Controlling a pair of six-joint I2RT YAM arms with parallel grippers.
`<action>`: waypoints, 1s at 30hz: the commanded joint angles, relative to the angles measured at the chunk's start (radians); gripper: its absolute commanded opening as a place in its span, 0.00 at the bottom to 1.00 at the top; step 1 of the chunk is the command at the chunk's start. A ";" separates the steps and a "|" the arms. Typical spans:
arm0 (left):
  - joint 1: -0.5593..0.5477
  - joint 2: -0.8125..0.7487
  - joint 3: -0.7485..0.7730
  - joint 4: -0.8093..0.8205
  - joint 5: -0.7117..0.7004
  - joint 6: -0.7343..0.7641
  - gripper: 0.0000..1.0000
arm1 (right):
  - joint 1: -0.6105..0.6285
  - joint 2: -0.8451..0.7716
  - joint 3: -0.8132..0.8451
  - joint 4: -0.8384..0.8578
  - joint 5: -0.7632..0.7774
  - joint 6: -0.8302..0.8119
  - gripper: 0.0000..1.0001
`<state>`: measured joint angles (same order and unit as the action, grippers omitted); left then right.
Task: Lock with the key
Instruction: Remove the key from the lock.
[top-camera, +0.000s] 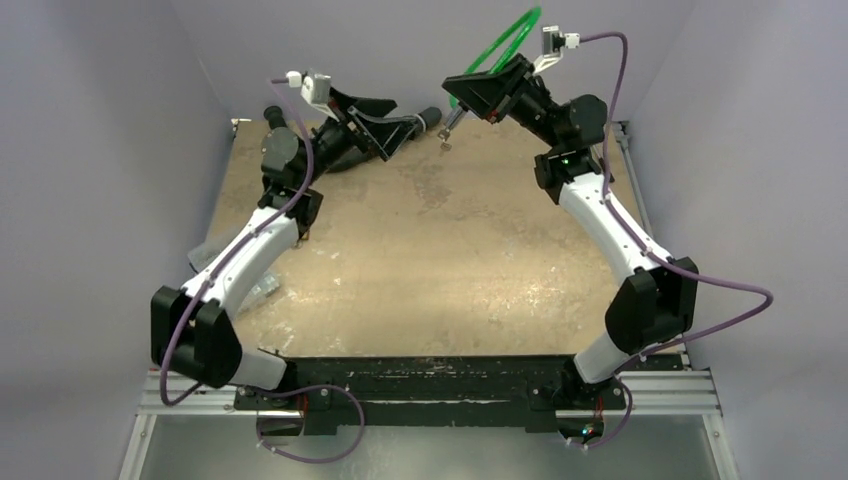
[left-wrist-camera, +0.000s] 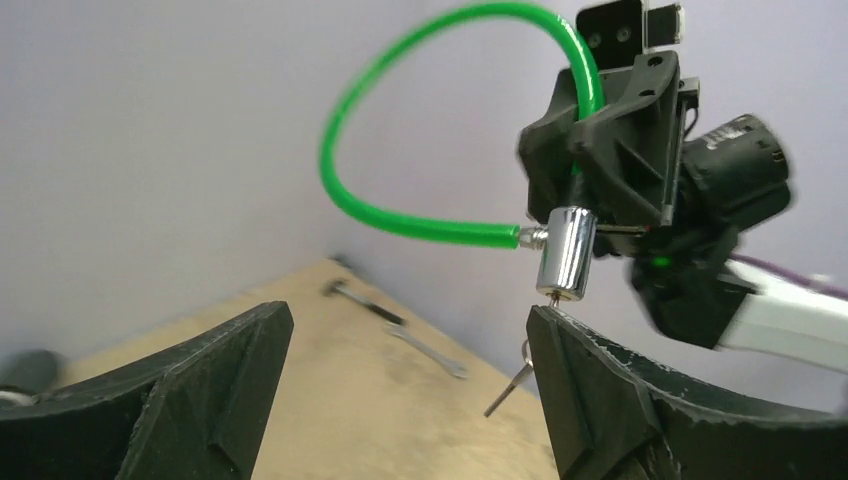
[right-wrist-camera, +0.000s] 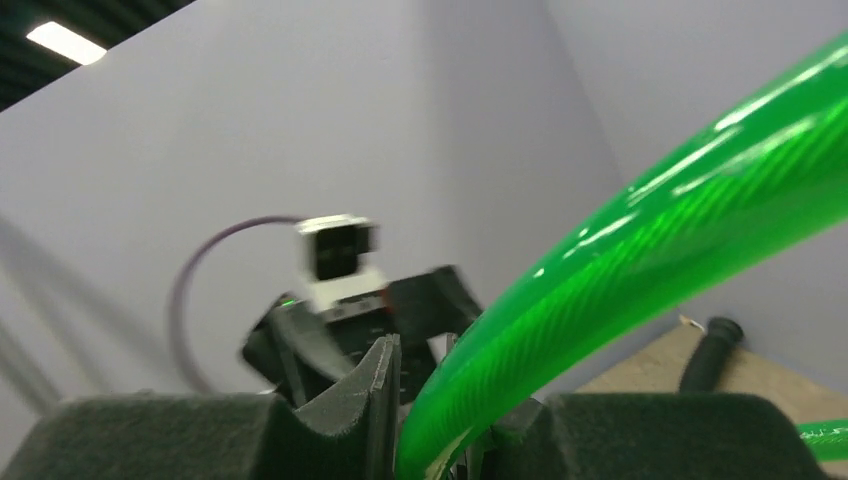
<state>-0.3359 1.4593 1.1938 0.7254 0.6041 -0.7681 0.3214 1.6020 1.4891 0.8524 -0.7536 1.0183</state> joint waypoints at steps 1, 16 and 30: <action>-0.128 -0.157 -0.030 -0.173 -0.329 0.596 0.95 | -0.003 -0.094 -0.010 -0.274 0.255 -0.105 0.00; -0.452 -0.093 -0.057 -0.198 -0.601 1.153 0.67 | 0.065 -0.155 0.038 -0.746 0.590 -0.212 0.00; -0.451 -0.051 -0.086 -0.245 -0.575 1.163 0.46 | 0.070 -0.178 0.017 -0.757 0.605 -0.172 0.00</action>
<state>-0.7868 1.3956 1.1145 0.4725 0.0257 0.3656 0.3862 1.4822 1.4696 0.0296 -0.1665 0.8383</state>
